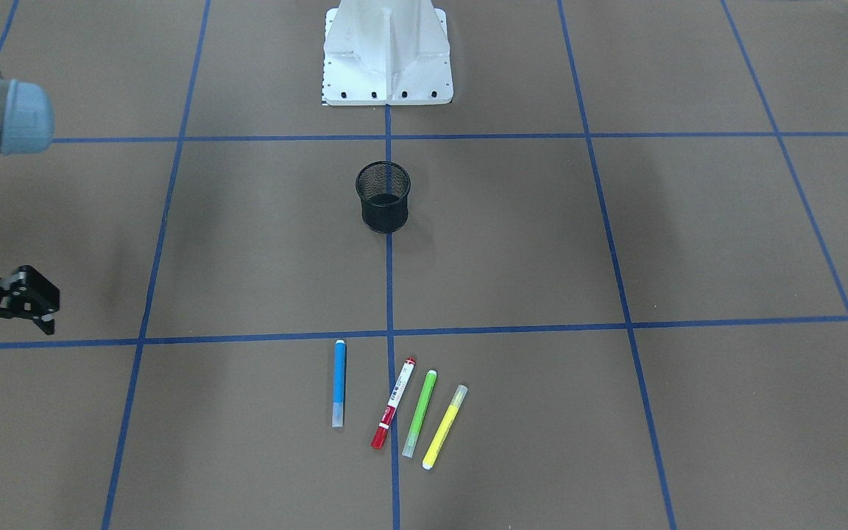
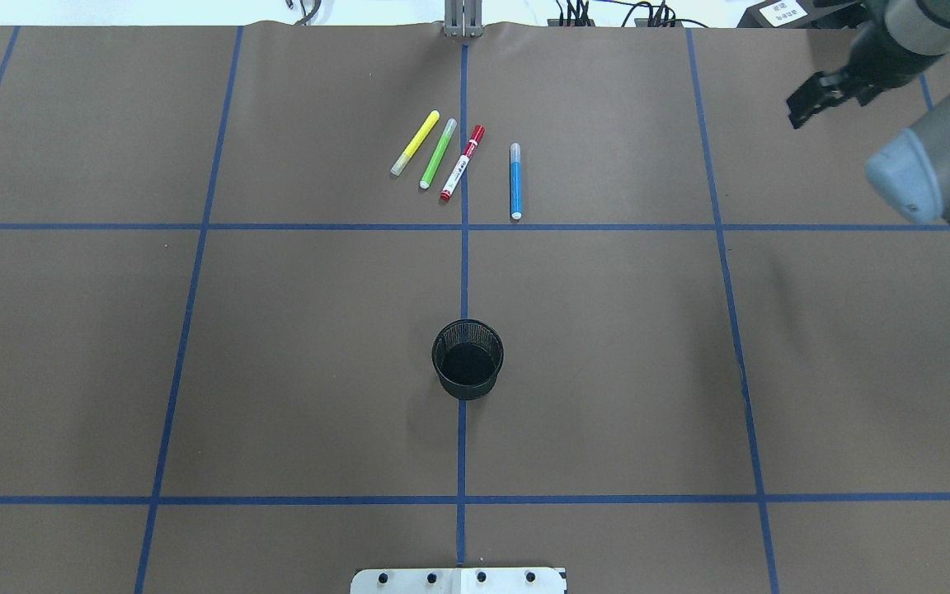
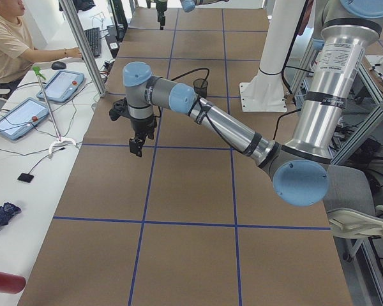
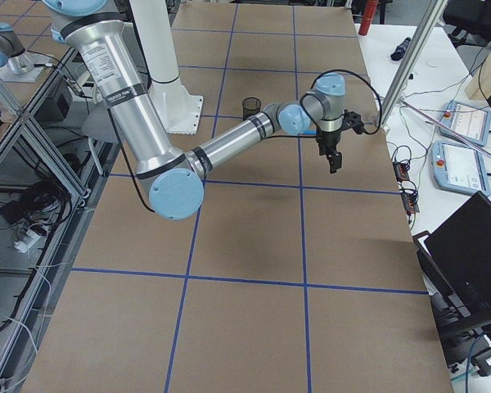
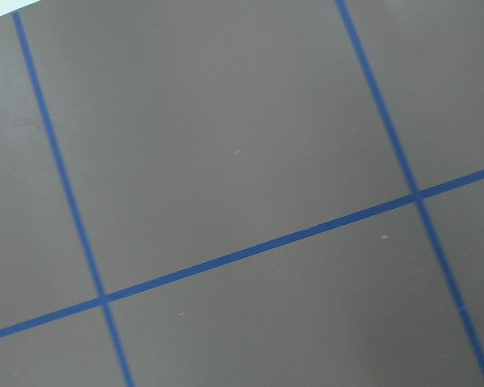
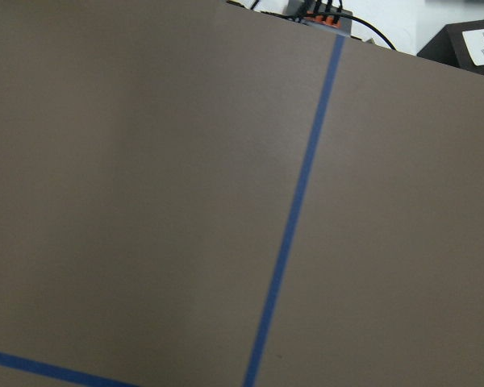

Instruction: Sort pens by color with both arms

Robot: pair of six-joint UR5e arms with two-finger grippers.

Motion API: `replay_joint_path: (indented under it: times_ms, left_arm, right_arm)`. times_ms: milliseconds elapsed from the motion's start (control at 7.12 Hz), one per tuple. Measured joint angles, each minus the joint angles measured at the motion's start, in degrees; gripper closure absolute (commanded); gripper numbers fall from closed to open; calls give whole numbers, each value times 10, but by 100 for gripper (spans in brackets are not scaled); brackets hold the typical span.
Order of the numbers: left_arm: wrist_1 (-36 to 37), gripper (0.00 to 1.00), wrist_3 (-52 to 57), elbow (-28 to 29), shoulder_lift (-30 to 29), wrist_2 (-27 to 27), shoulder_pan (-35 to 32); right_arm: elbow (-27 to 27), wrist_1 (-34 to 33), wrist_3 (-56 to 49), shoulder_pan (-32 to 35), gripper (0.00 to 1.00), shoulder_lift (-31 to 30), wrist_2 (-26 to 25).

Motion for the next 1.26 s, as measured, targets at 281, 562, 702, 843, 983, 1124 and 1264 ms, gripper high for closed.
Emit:
replay_joint_path:
  times_ms: [281, 562, 702, 843, 983, 1124, 1264]
  left_arm:
    - [5, 0, 57, 48, 14, 0, -65]
    - [6, 0, 79, 80, 40, 0, -109]
    - [-15, 0, 85, 84, 72, -3, -117]
    - [-42, 0, 76, 87, 99, -4, -120]
    - [-56, 0, 45, 85, 117, -4, -120]
    - [-62, 0, 16, 80, 130, -8, -120]
    - [-64, 0, 2, 77, 136, -15, -120]
  right_arm:
    - [3, 0, -130, 77, 1, -85, 51]
    - [2, -15, -211, 145, 1, -150, 70]
    - [3, -35, -224, 175, 1, -169, 75]
    - [6, -53, -228, 199, 1, -179, 80]
    - [10, -64, -229, 213, 1, -185, 86]
    - [13, -68, -228, 219, 1, -189, 90]
    - [15, -70, -226, 221, 1, -191, 91]
